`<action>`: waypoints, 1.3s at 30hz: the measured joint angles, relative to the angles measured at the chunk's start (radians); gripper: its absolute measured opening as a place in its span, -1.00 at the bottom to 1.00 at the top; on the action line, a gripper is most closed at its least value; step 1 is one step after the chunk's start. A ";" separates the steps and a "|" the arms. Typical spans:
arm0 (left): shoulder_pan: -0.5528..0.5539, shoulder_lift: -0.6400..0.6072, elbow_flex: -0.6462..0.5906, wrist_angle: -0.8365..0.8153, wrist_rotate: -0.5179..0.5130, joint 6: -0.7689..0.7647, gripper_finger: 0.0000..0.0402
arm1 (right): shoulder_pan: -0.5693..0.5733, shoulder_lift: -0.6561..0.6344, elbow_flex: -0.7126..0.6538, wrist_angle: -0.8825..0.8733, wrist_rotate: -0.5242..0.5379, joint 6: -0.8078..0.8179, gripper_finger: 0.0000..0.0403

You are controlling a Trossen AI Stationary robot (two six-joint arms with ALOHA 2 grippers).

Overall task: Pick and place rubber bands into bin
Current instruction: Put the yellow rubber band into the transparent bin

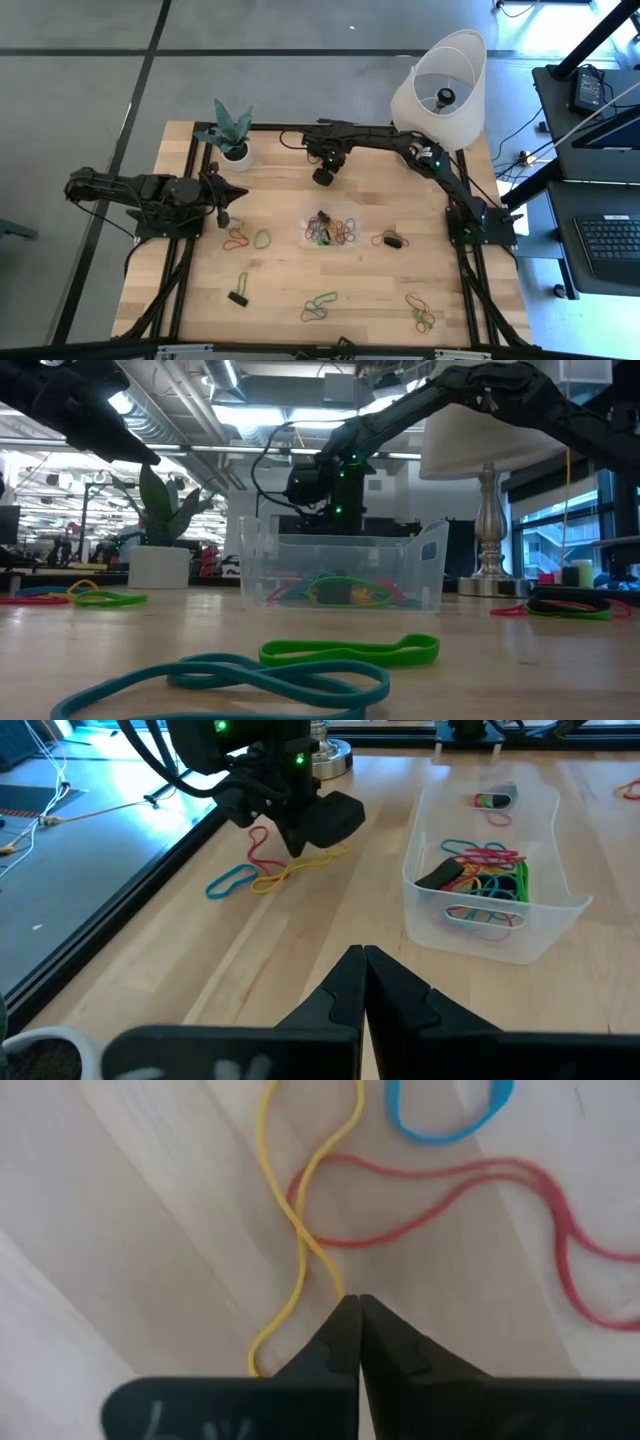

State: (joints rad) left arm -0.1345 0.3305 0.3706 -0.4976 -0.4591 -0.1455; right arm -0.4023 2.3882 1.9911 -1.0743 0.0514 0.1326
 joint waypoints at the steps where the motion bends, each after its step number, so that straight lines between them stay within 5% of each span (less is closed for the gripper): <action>1: 0.000 0.000 0.000 0.000 0.000 0.000 -0.98 | 0.000 0.000 0.000 -0.007 0.000 0.001 -0.97; 6: 0.000 0.000 0.000 0.000 0.000 0.000 -0.98 | 0.005 0.000 0.000 -0.017 0.000 0.022 -0.95; 24: 0.000 0.000 0.000 -0.025 0.006 -0.051 -0.98 | 0.018 -0.014 -0.114 0.055 0.003 0.207 -0.33; 28: 0.000 0.000 0.000 -0.024 0.006 -0.051 -0.98 | 0.034 -0.014 -0.121 0.068 0.002 0.205 -0.47; 33: 0.000 0.000 0.000 -0.023 0.007 -0.051 -0.98 | 0.052 -0.008 -0.103 0.059 0.003 0.204 -0.93; 39: 0.000 0.000 0.000 -0.023 0.007 -0.051 -0.98 | 0.068 0.006 -0.010 -0.037 0.033 0.233 -0.98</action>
State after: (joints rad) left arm -0.1345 0.3308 0.3706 -0.5207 -0.4519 -0.1967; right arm -0.3344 2.3941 1.9815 -1.1116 0.0848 0.3653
